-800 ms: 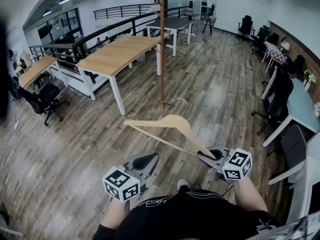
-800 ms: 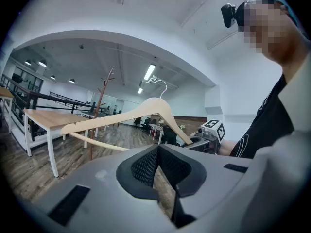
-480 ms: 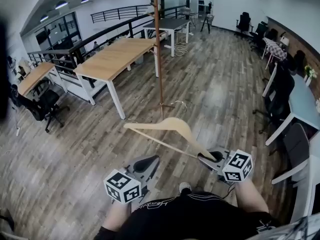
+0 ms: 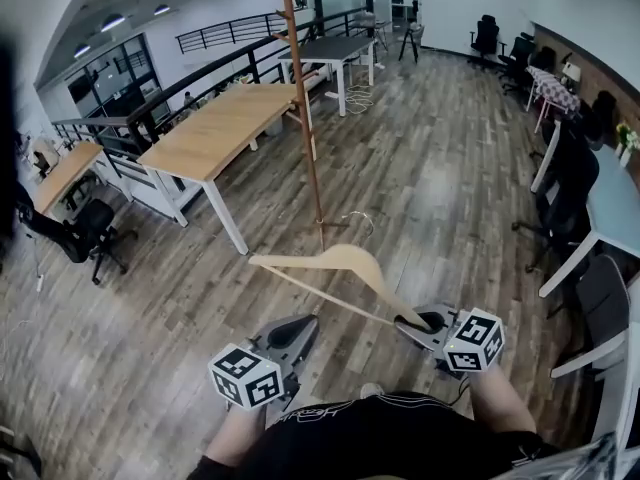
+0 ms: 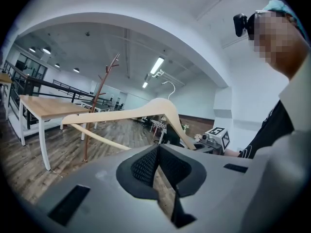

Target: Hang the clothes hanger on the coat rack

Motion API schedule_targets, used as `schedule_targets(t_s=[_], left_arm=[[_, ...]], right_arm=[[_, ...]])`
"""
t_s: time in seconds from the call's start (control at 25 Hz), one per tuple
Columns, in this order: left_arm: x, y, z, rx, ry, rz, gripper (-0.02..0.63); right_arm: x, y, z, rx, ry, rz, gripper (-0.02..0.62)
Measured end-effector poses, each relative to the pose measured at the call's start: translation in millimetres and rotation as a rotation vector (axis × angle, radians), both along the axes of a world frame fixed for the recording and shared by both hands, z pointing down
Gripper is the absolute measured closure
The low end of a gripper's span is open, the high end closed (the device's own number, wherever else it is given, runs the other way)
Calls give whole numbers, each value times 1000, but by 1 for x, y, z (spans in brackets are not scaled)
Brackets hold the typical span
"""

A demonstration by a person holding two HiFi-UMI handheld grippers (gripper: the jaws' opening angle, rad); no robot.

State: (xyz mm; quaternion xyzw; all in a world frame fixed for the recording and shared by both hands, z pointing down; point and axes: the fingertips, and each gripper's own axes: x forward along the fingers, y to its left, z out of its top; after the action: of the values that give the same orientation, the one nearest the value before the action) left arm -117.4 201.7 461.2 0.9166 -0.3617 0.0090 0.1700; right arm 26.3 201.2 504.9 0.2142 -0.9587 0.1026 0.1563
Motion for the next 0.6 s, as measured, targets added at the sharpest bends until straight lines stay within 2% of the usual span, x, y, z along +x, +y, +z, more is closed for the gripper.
schedule_targets(t_s=[0.36,0.6], left_arm=[[51,-97,-28,26,-38,10,598],[88,-133,-61,120,-65,26,598]], right_arm=[[55,-93,-19,22,-46,43,554],[82,-136,-43,66,-86,50,554]])
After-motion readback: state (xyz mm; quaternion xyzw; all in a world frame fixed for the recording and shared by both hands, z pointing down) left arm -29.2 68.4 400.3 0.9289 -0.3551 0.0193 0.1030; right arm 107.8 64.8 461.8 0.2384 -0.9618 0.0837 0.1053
